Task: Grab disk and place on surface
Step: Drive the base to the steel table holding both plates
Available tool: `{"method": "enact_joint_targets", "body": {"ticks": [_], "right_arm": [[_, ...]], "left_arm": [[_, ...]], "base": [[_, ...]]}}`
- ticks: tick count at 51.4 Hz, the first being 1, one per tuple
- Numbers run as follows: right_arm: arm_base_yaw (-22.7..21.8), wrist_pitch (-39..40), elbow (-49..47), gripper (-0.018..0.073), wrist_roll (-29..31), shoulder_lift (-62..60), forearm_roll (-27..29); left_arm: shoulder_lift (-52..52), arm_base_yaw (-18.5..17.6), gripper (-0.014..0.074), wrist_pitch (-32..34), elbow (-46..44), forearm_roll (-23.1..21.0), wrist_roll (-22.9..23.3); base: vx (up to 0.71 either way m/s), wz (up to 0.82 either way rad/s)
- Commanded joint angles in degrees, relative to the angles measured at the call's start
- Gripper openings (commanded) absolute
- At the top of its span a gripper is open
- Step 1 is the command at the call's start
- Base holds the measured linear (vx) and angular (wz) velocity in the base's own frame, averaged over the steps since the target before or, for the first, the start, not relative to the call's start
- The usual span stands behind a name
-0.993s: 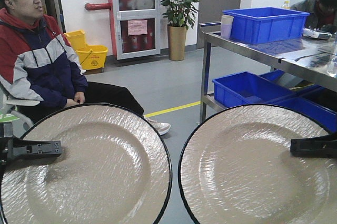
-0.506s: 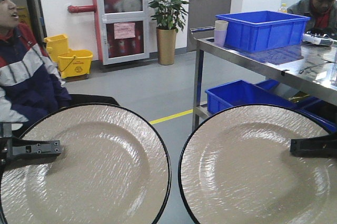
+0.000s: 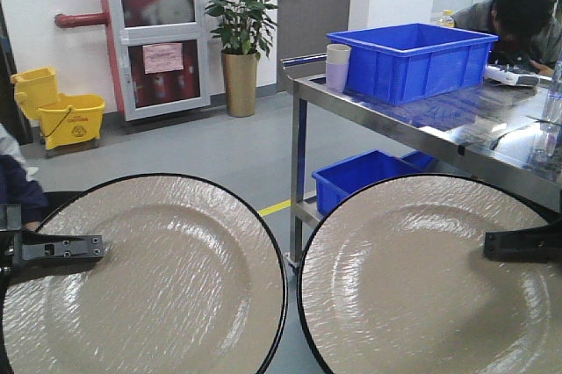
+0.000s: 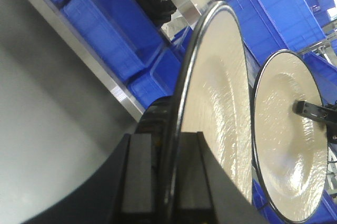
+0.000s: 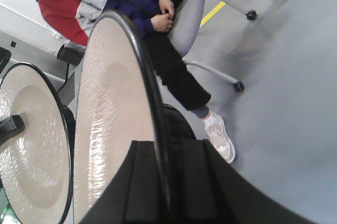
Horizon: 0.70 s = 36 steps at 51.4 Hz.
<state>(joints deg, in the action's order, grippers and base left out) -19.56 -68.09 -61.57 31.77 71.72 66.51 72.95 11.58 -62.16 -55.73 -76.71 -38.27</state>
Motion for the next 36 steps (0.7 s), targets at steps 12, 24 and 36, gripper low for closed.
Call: {"method": "enact_joint_targets", "body": {"ticks": [12, 24, 36], "right_arm": [[-0.2, 0.3, -1.8, -0.0009, -0.3, -1.5, 7.8], [-0.2, 0.2, -1.8, -0.0009, -0.3, -1.5, 7.8], [-0.2, 0.2, -1.8, -0.0009, -0.3, -1.5, 7.8]], "left_arm": [[-1.9, -0.1, -0.0008, -1.0, -1.9, -7.7, 0.9], [-1.9, -0.1, -0.0008, -1.0, -1.9, -7.7, 0.9], [-1.9, -0.1, -0.0008, -1.0, -1.9, -7.7, 0.9]], "base": [[0.46, -0.08], [0.48, -0.07], [0.48, -0.16]]}}
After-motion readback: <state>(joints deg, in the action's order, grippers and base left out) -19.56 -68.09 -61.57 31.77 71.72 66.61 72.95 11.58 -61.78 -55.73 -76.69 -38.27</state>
